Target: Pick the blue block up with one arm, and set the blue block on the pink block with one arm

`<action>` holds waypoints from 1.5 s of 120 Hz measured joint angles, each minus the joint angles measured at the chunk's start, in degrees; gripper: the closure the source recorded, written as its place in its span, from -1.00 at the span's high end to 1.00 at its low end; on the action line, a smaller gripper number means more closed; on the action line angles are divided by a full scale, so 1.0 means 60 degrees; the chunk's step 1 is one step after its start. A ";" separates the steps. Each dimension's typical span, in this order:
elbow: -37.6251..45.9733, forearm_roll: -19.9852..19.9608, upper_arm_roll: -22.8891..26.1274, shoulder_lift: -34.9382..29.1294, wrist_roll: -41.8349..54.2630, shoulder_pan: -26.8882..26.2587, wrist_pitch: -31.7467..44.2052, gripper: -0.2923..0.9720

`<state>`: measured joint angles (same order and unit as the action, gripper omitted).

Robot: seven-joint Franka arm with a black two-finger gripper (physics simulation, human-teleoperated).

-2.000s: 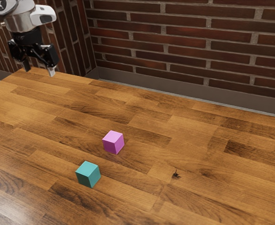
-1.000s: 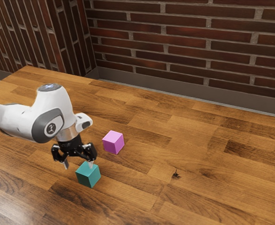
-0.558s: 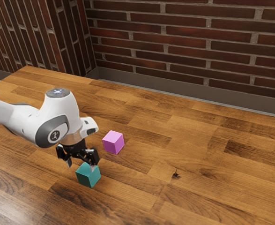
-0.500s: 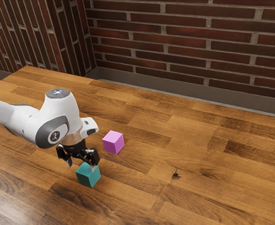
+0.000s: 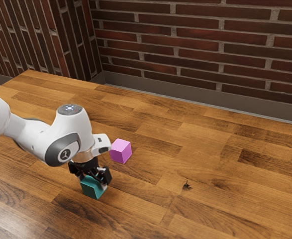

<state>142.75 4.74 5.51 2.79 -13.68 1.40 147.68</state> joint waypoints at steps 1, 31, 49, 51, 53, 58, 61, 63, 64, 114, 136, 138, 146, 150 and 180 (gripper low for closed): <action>0.0002 -0.0002 0.0001 0.0013 0.0007 0.0013 0.0010 0.54; 0.0000 -0.0013 0.0004 0.0296 0.0174 0.0134 0.0266 0.53; 0.0017 -0.0006 -0.0002 0.0298 0.0159 0.0124 0.0319 0.33; 0.0020 -0.0003 -0.0004 0.0295 0.0141 0.0126 0.0317 0.28; 0.0023 0.0004 -0.0006 0.0293 0.0123 0.0129 0.0314 0.25; 0.0026 0.0028 -0.0009 0.0283 0.0081 0.0135 0.0308 0.16; 0.0027 0.0044 -0.0011 0.0272 0.0054 0.0136 0.0304 0.14; 0.0028 0.0053 -0.0012 0.0264 0.0035 0.0136 0.0302 0.12; 0.0028 0.0058 -0.0013 0.0259 0.0025 0.0136 0.0301 0.12; -0.2451 0.1647 -0.0036 0.0636 -0.0432 0.0376 -0.0231 -0.01; -0.3602 0.1946 -0.0018 0.1230 -0.0435 0.0392 -0.0912 0.00; -0.3676 0.1958 -0.0018 0.1279 -0.0433 0.0392 -0.0950 0.00; -0.3996 0.1992 -0.0017 0.1549 -0.0423 0.0392 -0.1075 0.00; -0.4147 0.2001 -0.0016 0.1675 -0.0418 0.0393 -0.1123 0.00; -0.4762 0.2013 -0.0002 0.2198 -0.0381 0.0381 -0.1315 0.00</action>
<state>114.18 16.82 5.50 15.97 -15.96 3.69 139.79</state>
